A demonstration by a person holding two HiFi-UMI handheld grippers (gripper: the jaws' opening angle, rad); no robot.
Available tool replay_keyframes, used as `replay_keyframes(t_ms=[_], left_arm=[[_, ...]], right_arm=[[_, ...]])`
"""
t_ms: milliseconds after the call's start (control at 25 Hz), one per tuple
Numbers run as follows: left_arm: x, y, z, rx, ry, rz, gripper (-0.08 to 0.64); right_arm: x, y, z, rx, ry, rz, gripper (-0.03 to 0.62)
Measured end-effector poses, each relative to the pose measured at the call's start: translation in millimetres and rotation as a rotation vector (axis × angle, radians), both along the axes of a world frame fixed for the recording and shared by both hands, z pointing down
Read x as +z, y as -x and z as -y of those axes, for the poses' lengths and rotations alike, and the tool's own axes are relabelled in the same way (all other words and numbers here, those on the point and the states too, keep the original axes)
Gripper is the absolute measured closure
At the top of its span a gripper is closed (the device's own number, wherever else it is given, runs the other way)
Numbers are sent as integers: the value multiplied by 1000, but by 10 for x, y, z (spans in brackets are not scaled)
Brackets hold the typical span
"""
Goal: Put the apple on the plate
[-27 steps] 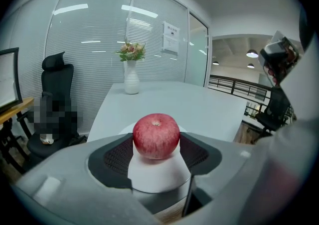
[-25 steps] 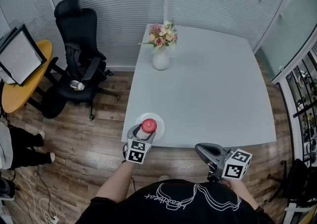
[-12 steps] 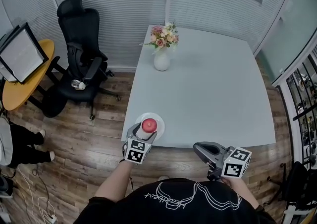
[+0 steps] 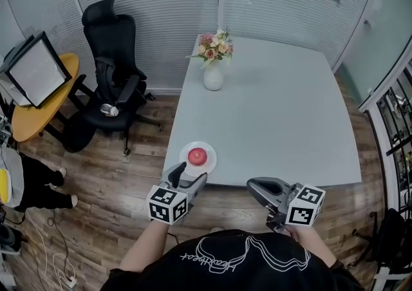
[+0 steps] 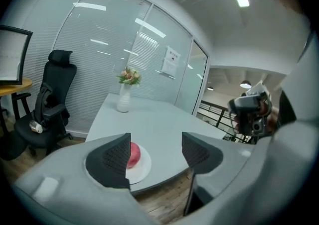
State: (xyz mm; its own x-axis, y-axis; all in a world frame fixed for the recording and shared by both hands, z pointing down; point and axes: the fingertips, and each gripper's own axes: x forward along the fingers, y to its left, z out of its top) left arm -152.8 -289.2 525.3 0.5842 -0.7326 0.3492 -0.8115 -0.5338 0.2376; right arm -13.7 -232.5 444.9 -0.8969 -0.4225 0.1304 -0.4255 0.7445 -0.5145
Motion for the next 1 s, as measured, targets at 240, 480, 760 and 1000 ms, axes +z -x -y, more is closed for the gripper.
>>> replay_keyframes(t_ms=[240, 480, 760, 1000], left_arm=[[-616, -222, -511, 108, -26, -129, 239], [-943, -387, -908, 203, -61, -225, 467], [-964, -471, -1054, 250, -68, -216, 546], [-988, -434, -1049, 245, -81, -207, 546]], right_arm=[[-124, 23, -182, -21, -29, 5, 583], [-164, 28, -285, -7, -51, 21, 583], [-187, 133, -377, -36, -75, 23, 583], [-162, 187, -386, -41, -70, 17, 584]])
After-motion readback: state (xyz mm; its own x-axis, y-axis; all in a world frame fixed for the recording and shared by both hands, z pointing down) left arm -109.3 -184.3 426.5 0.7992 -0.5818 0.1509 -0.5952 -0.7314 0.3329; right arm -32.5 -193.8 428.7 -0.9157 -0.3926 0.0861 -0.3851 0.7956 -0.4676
